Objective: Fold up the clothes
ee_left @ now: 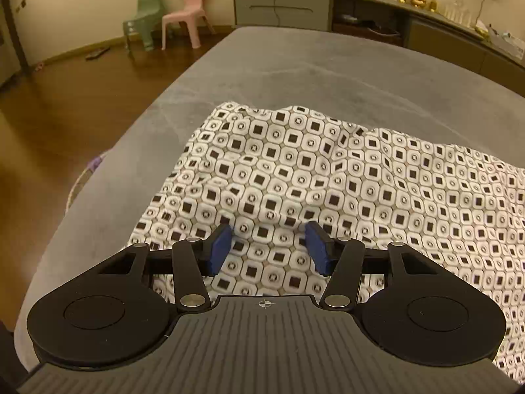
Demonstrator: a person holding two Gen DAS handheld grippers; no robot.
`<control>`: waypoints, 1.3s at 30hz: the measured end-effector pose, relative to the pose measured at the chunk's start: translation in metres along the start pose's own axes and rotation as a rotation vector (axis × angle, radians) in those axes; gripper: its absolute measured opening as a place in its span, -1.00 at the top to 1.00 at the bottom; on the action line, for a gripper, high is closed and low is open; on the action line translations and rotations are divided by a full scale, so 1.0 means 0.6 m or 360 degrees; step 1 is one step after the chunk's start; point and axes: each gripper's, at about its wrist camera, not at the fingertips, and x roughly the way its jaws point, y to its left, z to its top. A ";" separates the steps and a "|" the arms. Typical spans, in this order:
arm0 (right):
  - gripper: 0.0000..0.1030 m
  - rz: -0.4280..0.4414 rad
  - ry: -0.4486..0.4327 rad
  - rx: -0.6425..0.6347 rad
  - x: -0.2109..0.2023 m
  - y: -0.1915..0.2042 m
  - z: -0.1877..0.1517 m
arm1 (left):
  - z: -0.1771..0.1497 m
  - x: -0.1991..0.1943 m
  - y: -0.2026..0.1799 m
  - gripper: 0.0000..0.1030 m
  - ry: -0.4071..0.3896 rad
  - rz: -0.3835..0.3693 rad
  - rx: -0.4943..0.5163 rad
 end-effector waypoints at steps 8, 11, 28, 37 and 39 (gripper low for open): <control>0.01 0.0155 -0.0159 -0.0258 -0.059 0.036 0.000 | -0.020 -0.049 -0.049 0.43 -0.0097 -0.0123 0.0055; -0.03 0.0272 -0.0131 -0.0470 -0.045 0.081 0.014 | -0.031 -0.050 -0.075 0.43 -0.0071 -0.0152 0.0131; 0.98 0.0290 -0.0013 -0.0401 -0.064 0.059 -0.037 | -0.036 -0.036 -0.068 0.39 -0.0028 -0.0127 0.0123; 0.19 0.0265 -0.0055 -0.0194 -0.025 0.026 0.017 | -0.042 -0.039 -0.070 0.39 -0.0035 -0.0122 0.0114; 0.90 0.0290 -0.0027 -0.0155 -0.005 0.023 0.013 | -0.043 -0.039 -0.067 0.34 -0.0036 -0.0123 0.0110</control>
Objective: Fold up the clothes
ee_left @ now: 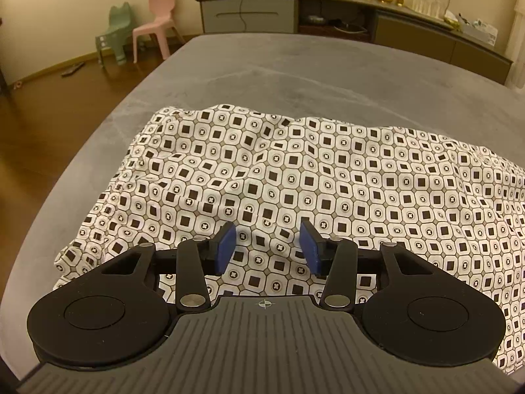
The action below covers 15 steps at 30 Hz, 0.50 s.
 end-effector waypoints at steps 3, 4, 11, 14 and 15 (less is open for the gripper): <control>0.99 -0.0075 0.0013 -0.0066 -0.015 0.015 -0.015 | 0.000 0.001 0.004 0.31 0.0006 -0.0008 -0.0015; 0.99 -0.0078 0.0017 -0.0079 -0.022 0.020 -0.023 | 0.001 0.001 0.003 0.31 0.0007 -0.0005 -0.0010; 0.86 0.0020 0.0042 -0.0068 -0.052 0.020 -0.058 | 0.005 -0.008 -0.012 0.39 -0.0012 0.0041 0.0033; 0.61 0.0035 -0.0008 -0.0037 -0.078 0.009 -0.051 | 0.004 -0.062 -0.050 0.40 -0.0176 -0.0027 0.0126; 0.46 0.0011 -0.0034 -0.0025 -0.088 0.004 -0.044 | 0.003 -0.085 -0.075 0.40 -0.0235 -0.0128 0.0177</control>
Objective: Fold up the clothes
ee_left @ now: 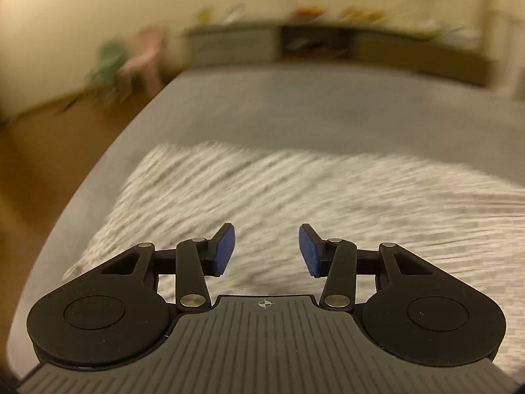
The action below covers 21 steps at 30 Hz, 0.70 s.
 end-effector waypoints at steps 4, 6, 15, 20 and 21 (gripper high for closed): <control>0.30 -0.0161 -0.0025 0.0074 -0.010 -0.054 0.002 | -0.009 -0.058 -0.167 0.37 -0.0112 -0.0576 0.0269; 0.18 -0.0213 -0.0010 0.0087 -0.007 -0.076 -0.002 | -0.030 -0.072 -0.269 0.37 -0.0070 -0.0871 0.0429; 0.06 -0.0053 -0.0010 0.0077 -0.011 -0.078 -0.020 | -0.110 -0.118 -0.558 0.41 -0.0081 -0.1245 0.1075; 0.44 -0.0012 0.0054 0.0049 0.019 -0.063 -0.026 | -0.133 -0.097 -0.608 0.40 -0.0109 -0.1158 0.1214; 0.87 -0.0007 0.0043 0.0053 0.018 -0.061 -0.027 | -0.141 -0.093 -0.614 0.40 -0.0113 -0.1128 0.1244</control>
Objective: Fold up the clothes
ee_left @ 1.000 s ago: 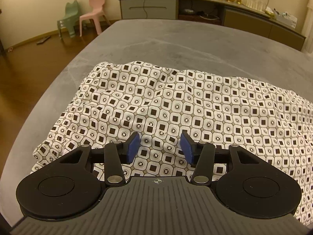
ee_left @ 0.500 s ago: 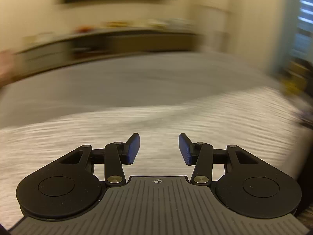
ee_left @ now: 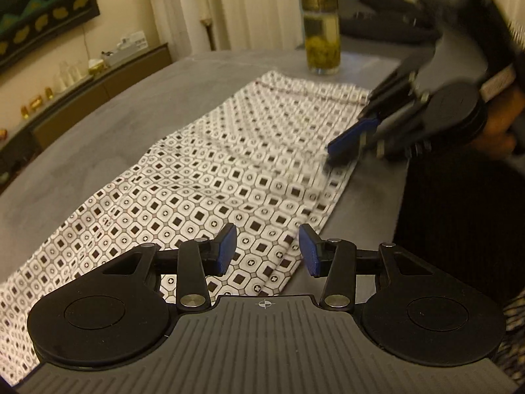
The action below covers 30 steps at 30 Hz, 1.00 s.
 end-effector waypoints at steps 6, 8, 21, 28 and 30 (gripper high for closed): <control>1.00 -0.0097 -0.0061 -0.0061 -0.032 0.016 -0.014 | -0.003 0.012 -0.009 0.36 -0.0013 0.0061 0.0020; 1.00 -0.0080 -0.0060 -0.0048 -0.046 0.023 -0.023 | -0.002 0.016 -0.003 0.36 -0.0014 0.0061 0.0008; 0.59 -0.0133 -0.0050 0.0129 -0.056 -0.018 -0.012 | 0.007 -0.003 -0.028 0.36 -0.0031 -0.0091 0.0154; 0.76 -0.0232 0.0015 0.0159 0.012 -0.058 0.026 | 0.015 0.047 0.014 0.53 0.0039 0.0288 0.0118; 0.76 -0.0254 -0.0020 0.0091 0.040 -0.057 0.050 | 0.023 0.064 0.043 0.54 0.0059 0.0347 0.0022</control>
